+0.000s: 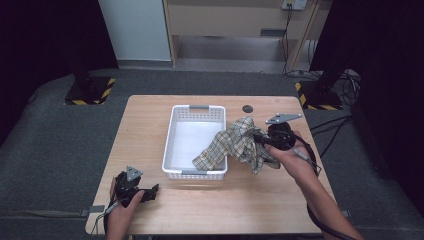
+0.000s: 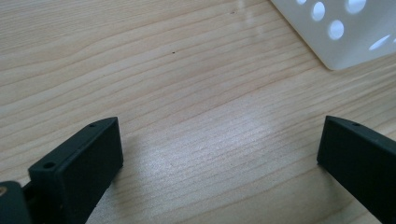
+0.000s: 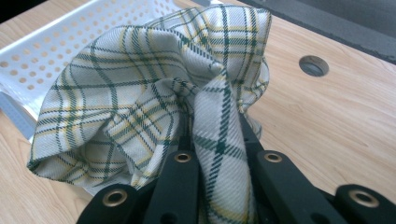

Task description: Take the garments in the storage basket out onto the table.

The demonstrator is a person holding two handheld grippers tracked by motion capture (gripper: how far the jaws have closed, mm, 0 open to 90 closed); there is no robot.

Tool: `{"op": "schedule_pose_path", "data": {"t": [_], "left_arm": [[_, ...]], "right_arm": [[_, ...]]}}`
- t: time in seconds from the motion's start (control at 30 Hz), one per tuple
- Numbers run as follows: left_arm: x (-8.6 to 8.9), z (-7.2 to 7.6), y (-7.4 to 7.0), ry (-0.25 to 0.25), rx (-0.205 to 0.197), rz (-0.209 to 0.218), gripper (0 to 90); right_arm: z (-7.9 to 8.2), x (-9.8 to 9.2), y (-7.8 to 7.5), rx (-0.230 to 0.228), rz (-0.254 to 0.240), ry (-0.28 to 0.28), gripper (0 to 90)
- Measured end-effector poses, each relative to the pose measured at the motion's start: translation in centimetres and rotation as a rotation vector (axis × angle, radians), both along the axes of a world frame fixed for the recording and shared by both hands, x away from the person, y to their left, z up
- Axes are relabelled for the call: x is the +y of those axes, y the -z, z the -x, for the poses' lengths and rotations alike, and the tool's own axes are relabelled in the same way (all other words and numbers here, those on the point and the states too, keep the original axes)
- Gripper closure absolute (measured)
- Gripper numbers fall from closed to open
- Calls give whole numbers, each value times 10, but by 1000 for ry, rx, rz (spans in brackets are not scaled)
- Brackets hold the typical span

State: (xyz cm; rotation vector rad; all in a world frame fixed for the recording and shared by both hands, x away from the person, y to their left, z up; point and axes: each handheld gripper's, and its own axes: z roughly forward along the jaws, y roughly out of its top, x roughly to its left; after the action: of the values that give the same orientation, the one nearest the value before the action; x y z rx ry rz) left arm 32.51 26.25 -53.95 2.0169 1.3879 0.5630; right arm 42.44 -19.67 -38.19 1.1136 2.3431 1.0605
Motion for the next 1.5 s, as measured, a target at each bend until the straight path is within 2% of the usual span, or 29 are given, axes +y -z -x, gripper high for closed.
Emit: {"op": "schedule_pose_path", "data": {"t": [0.43, 0.8, 1.5], "left_arm": [[0, 0, 0, 0, 0, 0, 0], [0, 0, 0, 0, 0, 0, 0], [0, 0, 0, 0, 0, 0, 0]], "right_arm": [[4, -28, 13, 14, 38, 46, 835], [7, -48, 29, 45, 45, 76, 833], [10, -65, 30, 51, 54, 99, 833]]}}
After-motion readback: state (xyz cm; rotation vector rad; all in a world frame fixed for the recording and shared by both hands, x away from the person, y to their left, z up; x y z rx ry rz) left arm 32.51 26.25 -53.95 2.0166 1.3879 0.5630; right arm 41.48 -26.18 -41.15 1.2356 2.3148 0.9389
